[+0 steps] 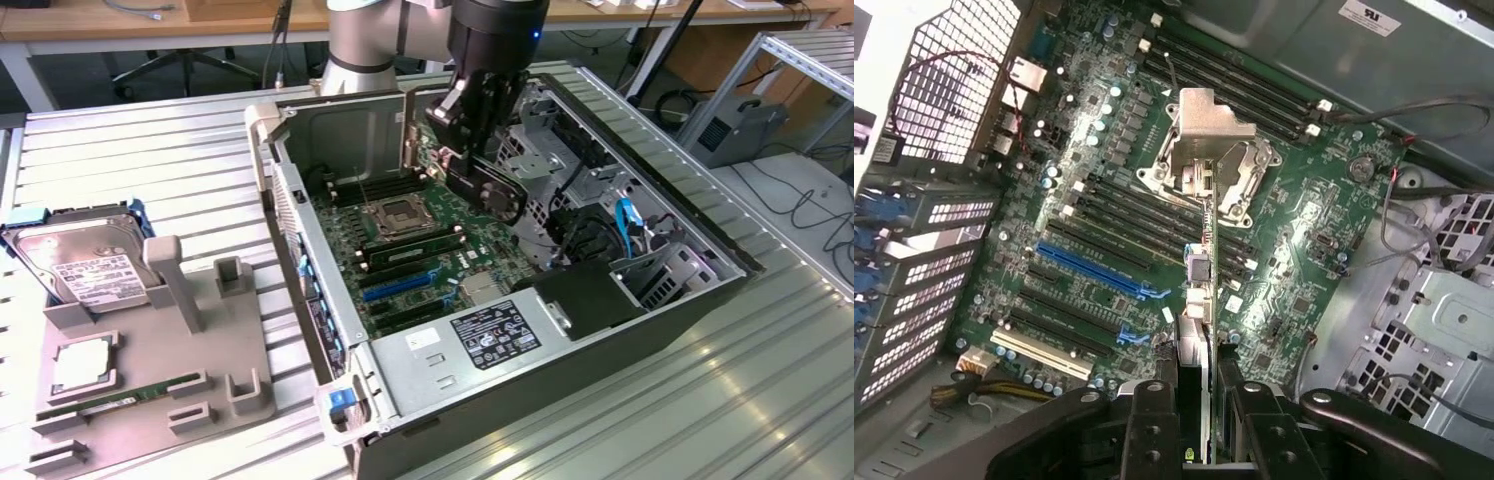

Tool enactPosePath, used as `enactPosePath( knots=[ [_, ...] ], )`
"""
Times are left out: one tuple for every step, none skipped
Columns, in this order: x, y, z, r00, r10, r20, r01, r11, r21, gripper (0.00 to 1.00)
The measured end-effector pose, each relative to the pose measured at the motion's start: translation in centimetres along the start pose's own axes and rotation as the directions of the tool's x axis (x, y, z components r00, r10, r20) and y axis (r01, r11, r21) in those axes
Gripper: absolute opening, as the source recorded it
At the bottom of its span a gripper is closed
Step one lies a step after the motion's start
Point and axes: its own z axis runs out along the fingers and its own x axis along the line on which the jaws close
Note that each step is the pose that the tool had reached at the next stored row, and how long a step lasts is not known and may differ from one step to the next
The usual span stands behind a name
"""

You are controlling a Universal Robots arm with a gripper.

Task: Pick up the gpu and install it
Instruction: 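Insert the gpu into the slot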

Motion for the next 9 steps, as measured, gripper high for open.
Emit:
enactPosePath(
  knots=[
    [0.0,0.0,0.0,1.0,-0.002,0.0001,0.002,1.0,0.0,0.26],
    [0.0,0.0,0.0,1.0,-0.004,0.0002,0.004,1.0,-0.0001,0.26],
    [0.0,0.0,0.0,1.0,-0.006,0.0003,0.006,1.0,-0.0002,0.26],
    [0.0,0.0,0.0,1.0,-0.007,0.0004,0.007,1.0,-0.0002,0.26],
    [0.0,0.0,0.0,1.0,-0.01,0.0005,0.01,1.0,-0.0003,0.26],
    [0.0,0.0,0.0,0.9999,-0.011,0.0007,0.011,0.9999,-0.0004,0.26],
    [0.0,0.0,0.0,0.9999,-0.013,0.0007,0.013,0.9999,-0.0004,0.26],
    [0.0,0.0,0.0,0.9999,-0.016,0.0009,0.016,0.9999,-0.0005,0.26],
    [0.0,0.0,0.0,0.9998,-0.02,0.0011,0.02,0.9998,-0.0006,0.26]
  ],
)
